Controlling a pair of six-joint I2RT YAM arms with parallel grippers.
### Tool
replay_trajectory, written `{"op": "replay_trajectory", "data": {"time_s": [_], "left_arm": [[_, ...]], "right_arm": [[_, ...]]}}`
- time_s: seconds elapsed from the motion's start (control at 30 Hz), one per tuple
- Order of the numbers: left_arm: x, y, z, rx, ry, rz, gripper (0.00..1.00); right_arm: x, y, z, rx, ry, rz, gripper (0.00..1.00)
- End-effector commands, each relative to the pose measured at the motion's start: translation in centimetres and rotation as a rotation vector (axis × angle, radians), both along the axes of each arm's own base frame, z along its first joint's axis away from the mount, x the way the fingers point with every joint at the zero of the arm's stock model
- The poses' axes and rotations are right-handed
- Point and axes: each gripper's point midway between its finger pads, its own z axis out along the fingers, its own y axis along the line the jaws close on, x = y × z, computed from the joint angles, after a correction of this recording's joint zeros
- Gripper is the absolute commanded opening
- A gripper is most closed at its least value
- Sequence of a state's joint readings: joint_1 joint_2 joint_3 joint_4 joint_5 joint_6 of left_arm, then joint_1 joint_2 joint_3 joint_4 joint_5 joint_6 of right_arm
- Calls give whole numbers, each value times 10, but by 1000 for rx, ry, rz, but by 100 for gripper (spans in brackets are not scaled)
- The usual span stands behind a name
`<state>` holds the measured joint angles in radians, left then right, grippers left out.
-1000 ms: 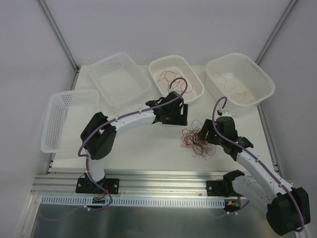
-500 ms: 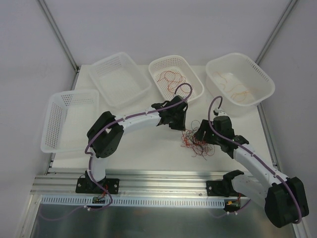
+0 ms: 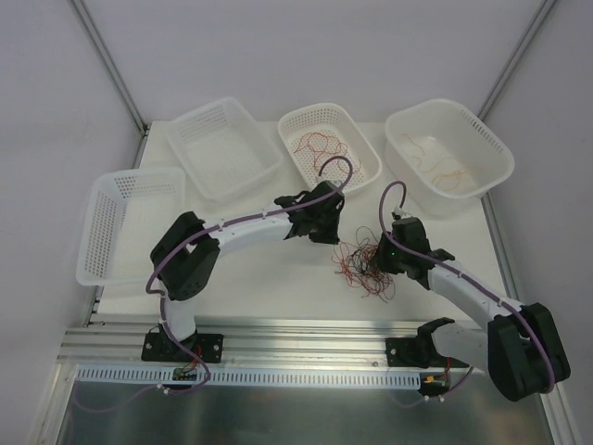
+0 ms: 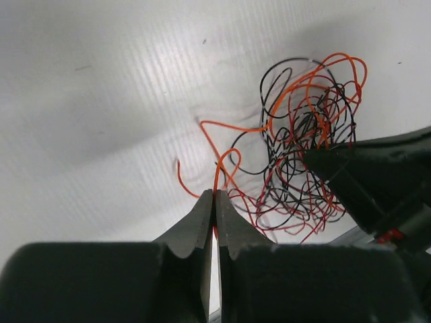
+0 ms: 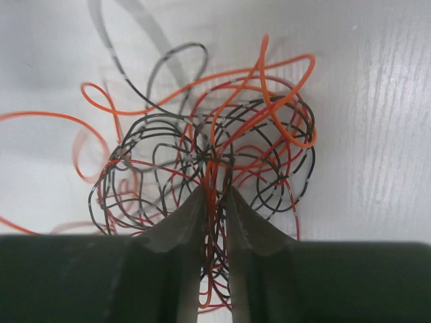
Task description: Untangle the cables
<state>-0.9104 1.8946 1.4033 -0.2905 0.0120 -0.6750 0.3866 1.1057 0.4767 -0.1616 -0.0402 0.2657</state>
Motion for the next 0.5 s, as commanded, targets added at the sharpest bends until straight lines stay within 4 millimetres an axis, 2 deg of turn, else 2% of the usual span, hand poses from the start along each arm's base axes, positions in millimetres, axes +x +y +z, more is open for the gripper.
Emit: {"op": "replay_trajectory", "data": {"time_s": [0.0, 0.03, 0.07, 0.1, 0.13, 0.17, 0.2, 0.23, 0.27, 0.33, 0.37, 0.43, 0.47], "left_arm": [[12, 24, 71, -66, -176, 61, 0], [10, 35, 69, -53, -182, 76, 0], [9, 46, 94, -88, -224, 96, 0], [10, 57, 102, -95, -241, 116, 0], [14, 76, 101, -77, -253, 158, 0], [13, 93, 126, -115, -295, 190, 0], [11, 108, 131, -106, -301, 215, 0], [16, 132, 131, -89, -305, 267, 0], [15, 153, 155, -115, -357, 309, 0], [10, 187, 166, -76, -385, 361, 0], [10, 213, 187, -73, -446, 424, 0], [3, 245, 206, -6, -505, 456, 0], [0, 266, 224, 1, -553, 505, 0]], "right_arm": [[3, 0, -5, -8, 41, -16, 12], [2, -1, -6, -9, 51, -22, 8], [2, -2, -7, -13, 61, -28, 4], [1, -3, -8, -15, 67, -30, 1], [2, -5, -8, -15, 70, -39, 1], [0, -7, -10, -17, 77, -45, 1], [0, -9, -10, -15, 82, -55, 1], [0, -10, -11, -14, 84, -57, 1], [0, -10, -11, -10, 84, -61, 1], [0, -12, -11, -8, 88, -66, 1], [0, -12, -12, -7, 90, -69, 1], [0, -13, -12, -8, 91, -74, 1], [-1, -13, -13, -11, 98, -73, 1]]}}
